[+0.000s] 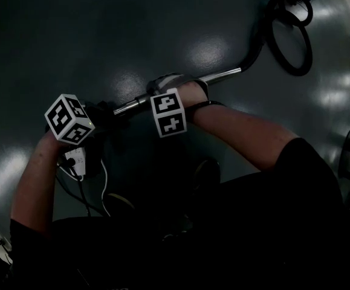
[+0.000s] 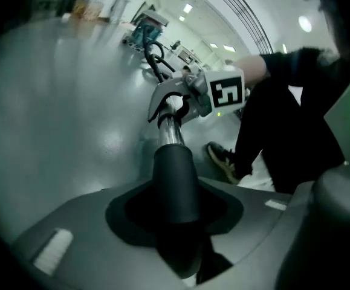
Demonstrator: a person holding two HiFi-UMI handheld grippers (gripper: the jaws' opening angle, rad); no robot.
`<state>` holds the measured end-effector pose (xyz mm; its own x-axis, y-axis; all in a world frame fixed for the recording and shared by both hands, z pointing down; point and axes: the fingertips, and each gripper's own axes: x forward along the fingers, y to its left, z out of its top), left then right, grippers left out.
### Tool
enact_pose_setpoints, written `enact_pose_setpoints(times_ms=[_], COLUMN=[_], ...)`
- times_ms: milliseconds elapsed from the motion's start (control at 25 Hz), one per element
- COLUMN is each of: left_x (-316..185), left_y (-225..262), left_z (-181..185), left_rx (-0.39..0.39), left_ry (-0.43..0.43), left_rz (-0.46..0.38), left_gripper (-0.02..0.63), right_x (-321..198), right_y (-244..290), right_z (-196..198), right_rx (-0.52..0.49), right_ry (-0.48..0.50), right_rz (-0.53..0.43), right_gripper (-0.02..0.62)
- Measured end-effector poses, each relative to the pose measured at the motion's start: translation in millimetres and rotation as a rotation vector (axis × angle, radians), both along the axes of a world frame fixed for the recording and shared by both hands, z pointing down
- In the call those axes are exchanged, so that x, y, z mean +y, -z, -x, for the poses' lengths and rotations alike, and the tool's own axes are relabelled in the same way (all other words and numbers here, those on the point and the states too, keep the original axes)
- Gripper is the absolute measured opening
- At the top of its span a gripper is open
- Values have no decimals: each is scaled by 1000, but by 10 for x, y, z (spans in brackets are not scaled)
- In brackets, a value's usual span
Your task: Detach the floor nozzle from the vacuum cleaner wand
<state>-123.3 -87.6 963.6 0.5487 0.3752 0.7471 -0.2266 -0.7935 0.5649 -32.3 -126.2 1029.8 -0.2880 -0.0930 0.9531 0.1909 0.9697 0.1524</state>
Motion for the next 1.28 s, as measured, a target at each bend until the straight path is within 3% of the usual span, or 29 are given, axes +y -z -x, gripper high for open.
enact_pose_setpoints(times_ms=[200,280,360,440,480,600,680,720,760,800,840,960,1040,1160,1280], left_x=[-355,-443,-512,-546,-528,-332,-159,-102,-76,-86,-139,-448,-601,-600,-452], left_y=[-91,-121,-164,-205,-208,-129,-78,-76,-90,-122,-167,-289,-383,-661,-1052], left_z=[82,146,171,172,170,106,50,50,81,143,223,366,329,281,350], left_rx=[-47,-86,-145,-186,-175,-49,20,37,40,28,2,-90,-126,-195,-303], left_ry=[-253,-349,-409,-377,-315,-67,51,80,84,60,15,-133,-199,-352,-565], left_rz=[-560,-719,-827,-810,-724,-295,-37,36,55,13,-82,-461,-641,-797,-872], left_gripper=[155,156,160,162,146,146,146,146,145,144,144,144,144,146,145], right_x=[-109,-135,-142,-154,-163,-153,-134,-132,-135,-138,-135,-85,-14,120,221], right_y=[32,29,19,2,-5,-18,-49,-76,-108,-145,-182,-304,-416,-601,-754], right_z=[-6,32,27,0,-6,-35,-61,-73,-95,-133,-189,-382,-458,-456,-434], right_rx=[-17,-23,-10,17,26,36,44,51,63,76,89,111,132,171,198], right_ry=[-68,-85,-99,-104,-99,-63,-31,-20,-17,-19,-21,-17,-4,18,39], right_rz=[57,68,75,71,61,12,-23,-32,-31,-19,-1,41,53,69,73], right_gripper=[152,152,152,152,150,150,152,152,152,152,152,152,152,152,152])
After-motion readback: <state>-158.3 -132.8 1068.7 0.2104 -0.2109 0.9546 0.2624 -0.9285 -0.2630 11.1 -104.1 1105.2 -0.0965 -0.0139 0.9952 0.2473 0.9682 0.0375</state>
